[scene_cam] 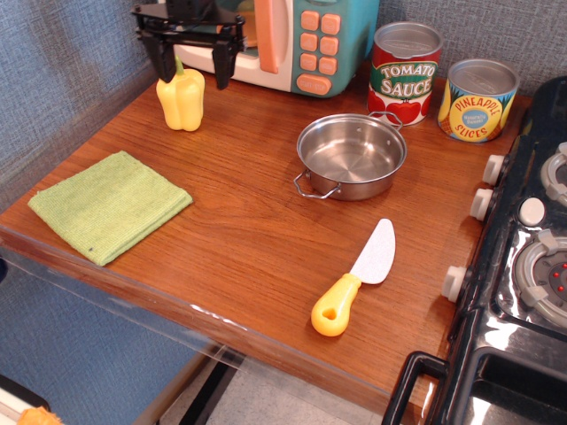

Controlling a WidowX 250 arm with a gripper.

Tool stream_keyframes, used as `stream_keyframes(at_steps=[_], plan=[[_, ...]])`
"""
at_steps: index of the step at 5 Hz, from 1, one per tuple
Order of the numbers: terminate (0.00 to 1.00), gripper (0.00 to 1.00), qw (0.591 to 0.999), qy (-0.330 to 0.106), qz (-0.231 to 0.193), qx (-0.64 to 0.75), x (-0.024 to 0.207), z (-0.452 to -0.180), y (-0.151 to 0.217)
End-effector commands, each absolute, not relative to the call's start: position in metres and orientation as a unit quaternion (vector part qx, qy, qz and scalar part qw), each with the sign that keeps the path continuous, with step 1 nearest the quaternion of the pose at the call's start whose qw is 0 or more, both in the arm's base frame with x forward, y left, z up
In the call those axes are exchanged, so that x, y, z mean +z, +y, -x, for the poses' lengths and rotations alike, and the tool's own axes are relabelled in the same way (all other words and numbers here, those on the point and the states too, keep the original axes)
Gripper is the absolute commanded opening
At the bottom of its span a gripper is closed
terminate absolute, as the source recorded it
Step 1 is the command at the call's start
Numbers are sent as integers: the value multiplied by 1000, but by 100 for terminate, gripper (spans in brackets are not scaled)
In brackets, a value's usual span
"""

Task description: Move the yellow pepper onto the green towel

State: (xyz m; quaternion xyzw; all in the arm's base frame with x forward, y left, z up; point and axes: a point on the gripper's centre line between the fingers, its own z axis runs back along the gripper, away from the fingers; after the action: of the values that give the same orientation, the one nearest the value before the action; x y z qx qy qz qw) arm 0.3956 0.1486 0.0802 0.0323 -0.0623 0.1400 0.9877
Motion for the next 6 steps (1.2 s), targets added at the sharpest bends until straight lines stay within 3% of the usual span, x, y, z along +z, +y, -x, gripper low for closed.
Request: stream_keyframes(at_steps=[1, 6], plan=[[0, 100, 982, -78, -78, 154, 90, -414, 171], [0, 100, 979, -78, -92, 165, 100, -411, 188]])
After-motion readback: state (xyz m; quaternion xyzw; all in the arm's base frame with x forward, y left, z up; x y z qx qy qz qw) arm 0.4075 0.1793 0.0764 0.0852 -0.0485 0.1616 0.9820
